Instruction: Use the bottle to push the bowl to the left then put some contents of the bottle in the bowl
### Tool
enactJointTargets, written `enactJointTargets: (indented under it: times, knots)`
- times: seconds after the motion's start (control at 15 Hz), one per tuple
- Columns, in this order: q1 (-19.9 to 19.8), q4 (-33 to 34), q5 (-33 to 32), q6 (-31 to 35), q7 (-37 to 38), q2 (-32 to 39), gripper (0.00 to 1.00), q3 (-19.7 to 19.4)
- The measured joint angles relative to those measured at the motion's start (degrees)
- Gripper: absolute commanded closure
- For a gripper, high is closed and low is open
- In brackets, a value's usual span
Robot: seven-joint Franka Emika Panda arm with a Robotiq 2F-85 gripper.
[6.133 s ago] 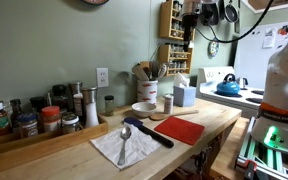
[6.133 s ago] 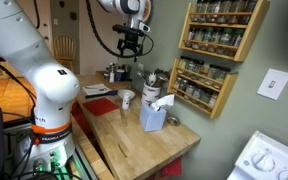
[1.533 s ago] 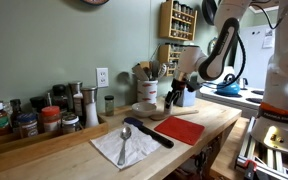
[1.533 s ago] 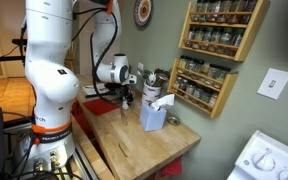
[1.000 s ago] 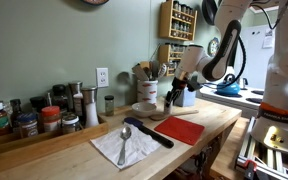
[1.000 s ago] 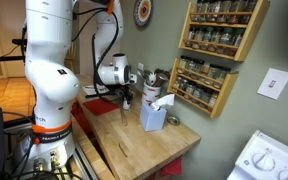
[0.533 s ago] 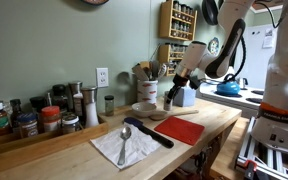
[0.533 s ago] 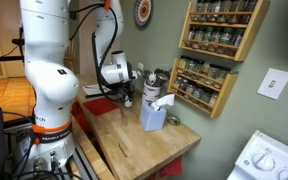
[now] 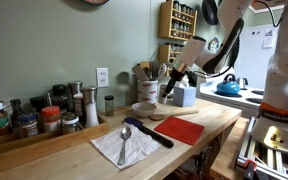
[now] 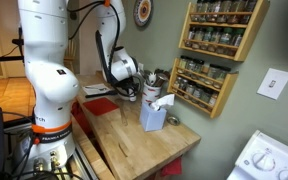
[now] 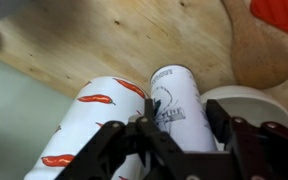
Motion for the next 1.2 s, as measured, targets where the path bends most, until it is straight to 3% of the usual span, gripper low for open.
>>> enactJointTargets:
  times: [0.67,1.2]
  knots:
    - [-0.4,7.6,-3.9,6.6,-5.4,13.3,0.7,-0.4]
    - [-0.7,11.0,-1.8,10.0,-14.4,17.0,0.7,1.5]
